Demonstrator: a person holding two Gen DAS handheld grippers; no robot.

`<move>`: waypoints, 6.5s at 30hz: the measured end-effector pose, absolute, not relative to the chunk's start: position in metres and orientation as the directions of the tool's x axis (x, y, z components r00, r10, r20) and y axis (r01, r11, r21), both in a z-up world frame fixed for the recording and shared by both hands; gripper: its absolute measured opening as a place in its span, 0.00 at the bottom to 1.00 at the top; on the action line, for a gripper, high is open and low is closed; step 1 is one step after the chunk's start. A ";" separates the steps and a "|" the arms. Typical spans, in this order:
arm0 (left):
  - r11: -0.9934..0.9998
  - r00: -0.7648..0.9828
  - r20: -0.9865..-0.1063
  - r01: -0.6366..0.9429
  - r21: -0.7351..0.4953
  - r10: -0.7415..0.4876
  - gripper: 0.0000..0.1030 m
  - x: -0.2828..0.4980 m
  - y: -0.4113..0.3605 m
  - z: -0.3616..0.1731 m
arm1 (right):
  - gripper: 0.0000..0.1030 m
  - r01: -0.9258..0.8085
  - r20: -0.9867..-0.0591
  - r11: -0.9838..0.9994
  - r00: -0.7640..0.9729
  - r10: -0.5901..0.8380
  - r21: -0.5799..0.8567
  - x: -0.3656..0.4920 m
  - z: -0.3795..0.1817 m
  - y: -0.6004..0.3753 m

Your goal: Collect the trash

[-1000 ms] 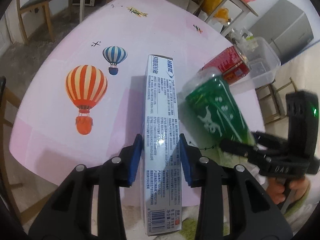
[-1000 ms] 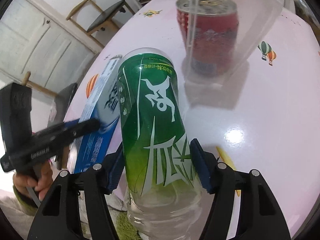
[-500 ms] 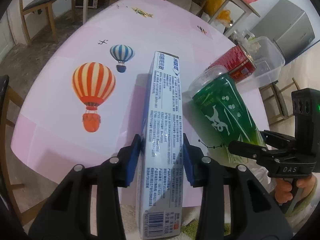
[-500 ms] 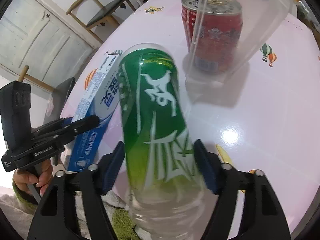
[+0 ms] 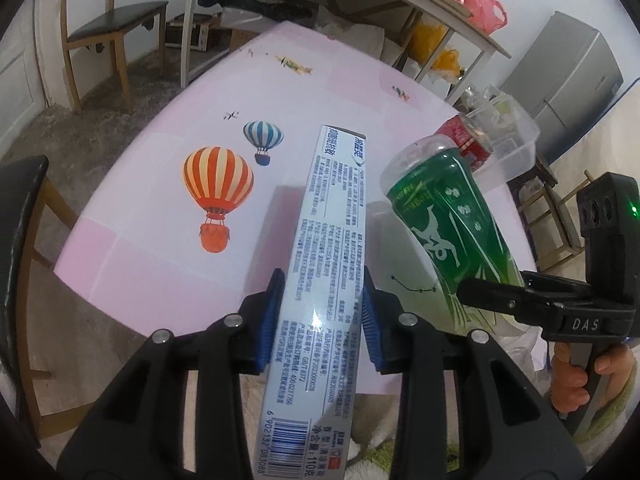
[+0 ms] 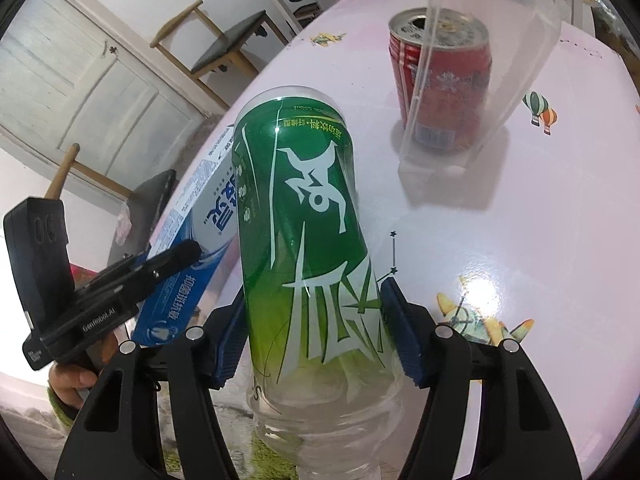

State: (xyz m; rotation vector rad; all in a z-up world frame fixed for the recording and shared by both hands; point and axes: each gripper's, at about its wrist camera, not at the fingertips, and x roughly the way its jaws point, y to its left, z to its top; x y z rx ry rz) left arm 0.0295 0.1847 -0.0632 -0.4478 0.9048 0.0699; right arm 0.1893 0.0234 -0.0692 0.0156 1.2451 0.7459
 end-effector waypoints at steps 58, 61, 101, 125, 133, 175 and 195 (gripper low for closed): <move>0.726 0.154 -0.802 0.546 -0.418 -0.577 0.64 0.230 -0.308 -0.044 | 0.75 0.689 -0.739 0.269 0.614 0.277 0.673 0.096 -0.259 -0.580; 0.720 0.185 -0.780 0.551 -0.422 -0.598 0.64 0.213 -0.282 -0.029 | 0.75 0.683 -0.744 0.294 0.617 0.257 0.669 0.084 -0.253 -0.580; 0.924 0.714 -0.645 0.007 -0.383 -0.273 0.81 0.063 0.130 -0.053 | 0.88 -0.387 -0.580 0.803 0.555 0.596 0.454 0.254 0.065 -0.093; 0.896 0.707 -0.617 0.053 -0.441 -0.346 0.81 0.118 0.144 -0.053 | 0.42 -0.179 -0.705 0.828 0.448 0.550 0.532 0.286 -0.010 -0.124; 0.895 0.695 -0.625 0.060 -0.442 -0.355 0.81 0.121 0.137 -0.054 | 0.38 -0.112 -0.763 0.835 0.354 0.540 0.539 0.256 -0.062 -0.149; 0.753 0.556 -0.606 0.055 -0.656 -0.569 0.62 0.146 0.139 -0.098 | 0.59 -0.305 -0.544 0.571 0.177 0.820 0.762 0.272 -0.044 -0.088; 0.809 0.502 -0.693 0.023 -0.587 -0.517 0.18 0.127 0.119 -0.101 | 0.59 -0.247 -0.739 0.745 0.137 0.660 0.620 0.262 -0.058 -0.064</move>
